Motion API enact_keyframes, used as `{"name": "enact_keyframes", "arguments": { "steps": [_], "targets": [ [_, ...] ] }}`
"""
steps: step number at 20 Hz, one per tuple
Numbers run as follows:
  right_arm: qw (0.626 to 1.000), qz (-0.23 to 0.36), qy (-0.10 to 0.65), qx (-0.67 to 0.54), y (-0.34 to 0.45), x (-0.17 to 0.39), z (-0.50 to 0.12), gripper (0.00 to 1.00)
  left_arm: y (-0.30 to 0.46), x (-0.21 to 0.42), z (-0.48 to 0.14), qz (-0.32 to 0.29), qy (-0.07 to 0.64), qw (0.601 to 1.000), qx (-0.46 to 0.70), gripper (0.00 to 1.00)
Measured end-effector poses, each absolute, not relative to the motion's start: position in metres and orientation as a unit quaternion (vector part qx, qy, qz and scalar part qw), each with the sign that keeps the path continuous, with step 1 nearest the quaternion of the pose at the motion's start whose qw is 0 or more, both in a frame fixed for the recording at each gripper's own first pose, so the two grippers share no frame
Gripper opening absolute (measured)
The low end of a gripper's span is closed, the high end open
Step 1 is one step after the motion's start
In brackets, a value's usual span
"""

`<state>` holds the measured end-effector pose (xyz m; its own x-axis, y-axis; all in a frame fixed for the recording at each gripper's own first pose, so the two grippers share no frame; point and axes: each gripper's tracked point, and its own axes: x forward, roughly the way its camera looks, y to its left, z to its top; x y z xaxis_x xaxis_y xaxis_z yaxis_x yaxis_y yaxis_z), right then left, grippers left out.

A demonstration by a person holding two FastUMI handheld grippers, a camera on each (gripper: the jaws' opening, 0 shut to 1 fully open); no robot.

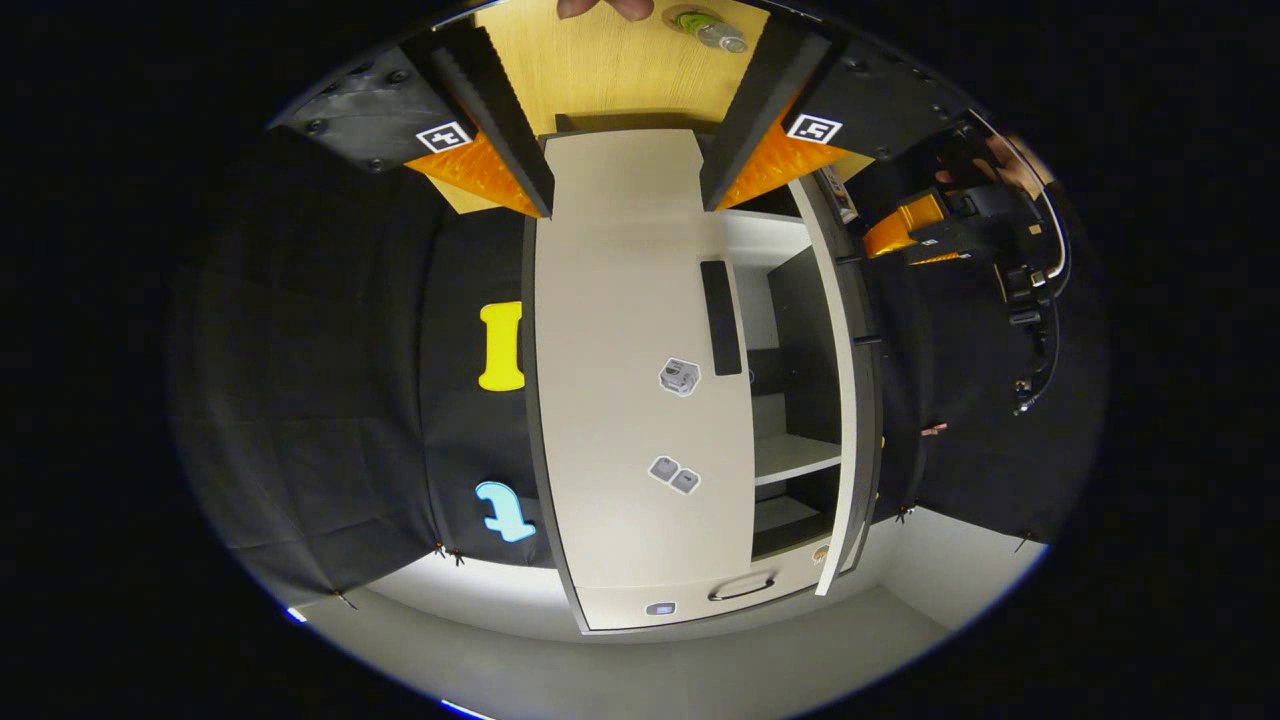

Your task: Grasp the bottle in the cabinet with the left hand and place it on the coaster, then close the right door with the right hand and the left door with the left hand.

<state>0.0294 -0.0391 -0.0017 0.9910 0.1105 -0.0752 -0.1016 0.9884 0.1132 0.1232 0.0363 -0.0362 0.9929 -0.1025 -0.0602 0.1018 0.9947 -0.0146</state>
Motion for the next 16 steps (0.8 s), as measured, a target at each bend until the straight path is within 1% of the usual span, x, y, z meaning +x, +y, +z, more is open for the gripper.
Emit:
{"name": "enact_keyframes", "arguments": {
  "steps": [1,3,10,16],
  "targets": [
    [0.996,0.051,0.041,0.056,-0.042,0.03,-0.002,0.98,0.033,0.127,-0.036,-0.048,0.023,0.999,-0.006,0.97],
    [0.996,0.048,0.042,0.055,-0.048,0.029,-0.001,0.98,0.027,0.133,-0.034,-0.046,0.024,0.999,-0.011,0.92],
    [0.996,0.038,0.047,0.06,-0.061,0.031,0.0,0.98,0.001,0.165,-0.038,-0.044,0.026,0.999,-0.012,0.94],
    [0.997,0.023,0.048,0.054,-0.074,0.034,-0.001,0.98,-0.01,0.185,-0.036,-0.043,0.026,0.999,-0.008,0.94]
  ]
}}
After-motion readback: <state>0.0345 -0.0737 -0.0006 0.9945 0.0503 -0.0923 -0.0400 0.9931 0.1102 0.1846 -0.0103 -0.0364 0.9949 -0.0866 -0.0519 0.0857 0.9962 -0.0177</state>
